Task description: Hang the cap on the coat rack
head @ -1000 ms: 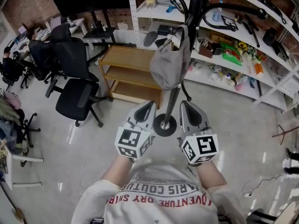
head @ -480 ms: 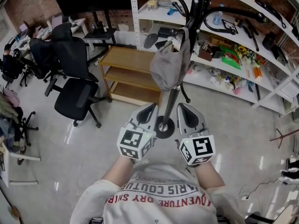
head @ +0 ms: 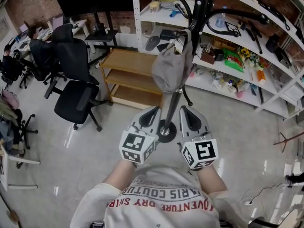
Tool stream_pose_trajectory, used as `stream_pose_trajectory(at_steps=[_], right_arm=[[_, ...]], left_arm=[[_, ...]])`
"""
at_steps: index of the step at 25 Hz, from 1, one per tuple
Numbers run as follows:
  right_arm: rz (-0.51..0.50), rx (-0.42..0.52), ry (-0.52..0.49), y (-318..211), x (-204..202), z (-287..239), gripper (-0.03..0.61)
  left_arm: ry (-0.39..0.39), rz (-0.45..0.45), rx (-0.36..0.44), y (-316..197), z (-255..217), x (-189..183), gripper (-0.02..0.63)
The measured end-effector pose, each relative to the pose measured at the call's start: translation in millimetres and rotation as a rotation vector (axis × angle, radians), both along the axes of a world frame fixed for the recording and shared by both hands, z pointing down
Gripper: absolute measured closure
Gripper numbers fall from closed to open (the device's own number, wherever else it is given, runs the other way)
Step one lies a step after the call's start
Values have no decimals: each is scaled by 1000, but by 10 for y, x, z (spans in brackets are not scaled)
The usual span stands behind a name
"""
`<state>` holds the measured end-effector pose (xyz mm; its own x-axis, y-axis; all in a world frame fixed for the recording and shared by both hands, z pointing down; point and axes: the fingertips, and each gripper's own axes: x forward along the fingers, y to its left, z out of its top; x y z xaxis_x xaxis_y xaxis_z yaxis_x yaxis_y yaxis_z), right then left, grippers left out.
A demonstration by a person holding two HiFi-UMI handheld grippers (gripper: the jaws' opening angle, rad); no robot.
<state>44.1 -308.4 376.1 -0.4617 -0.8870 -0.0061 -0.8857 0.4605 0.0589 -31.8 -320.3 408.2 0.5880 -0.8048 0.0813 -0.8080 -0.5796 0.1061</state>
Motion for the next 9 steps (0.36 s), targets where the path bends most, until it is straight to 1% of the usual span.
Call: stream_pose_trajectory(at_steps=[5,9], right_arm=[[2,18,24,-18,-23,-13,563],[3,30,31,-35,-23,-50,563]], left_arm=[[-19,-1,47,-10,-90,14,607],[-15,7,52,-32,-118,51,607]])
